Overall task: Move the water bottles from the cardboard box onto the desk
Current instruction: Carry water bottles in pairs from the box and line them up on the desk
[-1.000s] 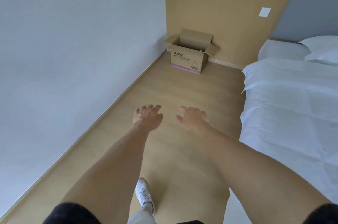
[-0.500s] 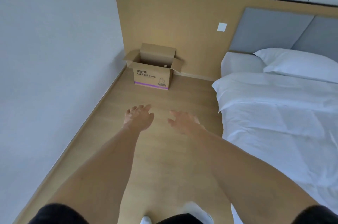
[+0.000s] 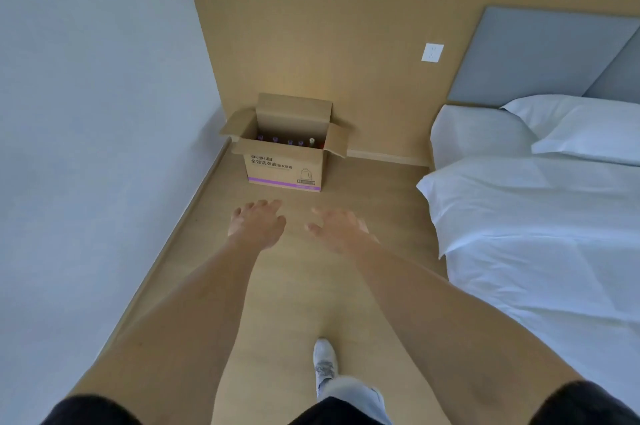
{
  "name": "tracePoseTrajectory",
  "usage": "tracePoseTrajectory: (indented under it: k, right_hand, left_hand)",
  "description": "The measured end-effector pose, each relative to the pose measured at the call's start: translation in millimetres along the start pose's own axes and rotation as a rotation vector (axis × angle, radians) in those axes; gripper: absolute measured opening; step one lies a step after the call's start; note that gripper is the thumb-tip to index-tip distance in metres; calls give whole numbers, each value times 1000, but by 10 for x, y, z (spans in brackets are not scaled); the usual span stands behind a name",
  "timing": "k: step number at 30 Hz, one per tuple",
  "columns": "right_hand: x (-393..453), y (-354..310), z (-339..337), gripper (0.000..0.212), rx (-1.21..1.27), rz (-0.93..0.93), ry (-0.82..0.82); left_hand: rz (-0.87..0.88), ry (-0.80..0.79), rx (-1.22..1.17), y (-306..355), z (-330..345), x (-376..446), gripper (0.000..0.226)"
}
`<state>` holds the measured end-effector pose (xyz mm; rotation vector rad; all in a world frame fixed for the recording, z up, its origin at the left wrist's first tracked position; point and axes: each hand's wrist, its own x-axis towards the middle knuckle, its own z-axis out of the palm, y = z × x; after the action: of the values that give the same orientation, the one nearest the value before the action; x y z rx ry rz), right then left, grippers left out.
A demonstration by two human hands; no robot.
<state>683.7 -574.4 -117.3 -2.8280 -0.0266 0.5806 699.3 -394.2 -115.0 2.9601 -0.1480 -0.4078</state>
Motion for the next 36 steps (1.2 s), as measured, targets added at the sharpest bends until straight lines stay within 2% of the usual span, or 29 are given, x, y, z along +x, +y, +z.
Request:
tracePoseTrajectory:
  k: [9, 18, 25, 30, 36]
  right_hand:
    - [1778, 96, -757, 56, 5, -35, -5]
    - [3193, -226, -981, 53, -4, -64, -48]
    - [4372, -567, -1229, 50, -18, 54, -68]
    - [5155, -967, -1605, 38, -37, 95, -90]
    - [5817, -1031, -1820, 46, 92, 235, -40]
  left_hand:
    - [-58, 29, -20, -102, -640, 1694, 46]
    - [-74, -11, -31, -555, -732, 3032, 47]
    - [0, -48, -28, -1093, -931, 4425, 43]
    - [48, -51, -11, -1494, -1335, 5381, 45]
    - [108, -71, -33, -1646, -1540, 6249, 45]
